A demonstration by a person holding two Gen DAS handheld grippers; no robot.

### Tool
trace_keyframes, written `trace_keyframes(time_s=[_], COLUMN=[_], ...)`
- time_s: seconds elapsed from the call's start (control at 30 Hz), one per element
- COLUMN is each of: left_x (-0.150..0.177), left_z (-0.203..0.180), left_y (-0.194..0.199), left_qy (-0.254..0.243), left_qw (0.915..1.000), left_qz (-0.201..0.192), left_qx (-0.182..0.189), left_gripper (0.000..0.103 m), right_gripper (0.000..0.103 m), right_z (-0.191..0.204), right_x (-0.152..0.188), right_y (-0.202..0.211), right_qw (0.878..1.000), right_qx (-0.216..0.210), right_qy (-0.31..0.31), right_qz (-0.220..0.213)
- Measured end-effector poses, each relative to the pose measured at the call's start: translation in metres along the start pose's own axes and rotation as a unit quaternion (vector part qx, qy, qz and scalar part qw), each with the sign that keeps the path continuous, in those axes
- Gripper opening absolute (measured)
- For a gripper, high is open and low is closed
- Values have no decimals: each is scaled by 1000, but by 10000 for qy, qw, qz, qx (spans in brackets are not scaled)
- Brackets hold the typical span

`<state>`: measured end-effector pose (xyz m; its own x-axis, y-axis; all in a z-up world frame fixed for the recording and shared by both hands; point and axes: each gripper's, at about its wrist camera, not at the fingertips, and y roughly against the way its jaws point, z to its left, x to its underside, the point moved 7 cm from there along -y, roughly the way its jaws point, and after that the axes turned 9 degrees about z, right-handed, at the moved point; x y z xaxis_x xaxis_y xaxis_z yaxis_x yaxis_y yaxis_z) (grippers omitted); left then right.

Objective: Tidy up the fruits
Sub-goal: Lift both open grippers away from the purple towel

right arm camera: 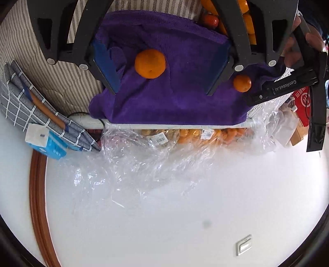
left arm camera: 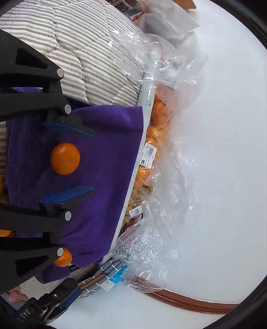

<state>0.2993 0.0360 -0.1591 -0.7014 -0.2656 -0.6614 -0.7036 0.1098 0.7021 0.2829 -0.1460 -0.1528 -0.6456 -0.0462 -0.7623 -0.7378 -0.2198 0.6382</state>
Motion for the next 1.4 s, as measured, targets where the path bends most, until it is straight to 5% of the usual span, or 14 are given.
trace_keyframes(time_s=[0.17,0.27,0.37,0.67,0.8,1.07,1.4], left_x=[1,4,12,63,74,92,97], left_z=[5,7,14,39,50,66,68], left_y=[12,15,31,83,86,81,77], left_qy=[91,46,147,-330,-305,-137,-102], left_qw=[9997,9999,9997,9980,9992,9984,9977], left_qz=[-68,47,-41,-383,-58,445,601], left_qx=[199,114,173,-378,-262,-324,-306], left_gripper=[45,45,45,46,54,55,55], right_gripper=[83,74,74,74,74,75,59], right_z=[-5,-6,-7,4,14,33,57], right_x=[-3,-2,-2,16,33,85,108], right_y=[4,0,4,29,49,65,32], right_qw=[9997,9990,9998,9994,9983,9951,9899], right_qx=[-123,-295,-52,-113,-195,-54,-289], right_qy=[-228,-271,-175,-268,-368,-394,-160], right_qz=[-47,207,17,160,401,909,1381])
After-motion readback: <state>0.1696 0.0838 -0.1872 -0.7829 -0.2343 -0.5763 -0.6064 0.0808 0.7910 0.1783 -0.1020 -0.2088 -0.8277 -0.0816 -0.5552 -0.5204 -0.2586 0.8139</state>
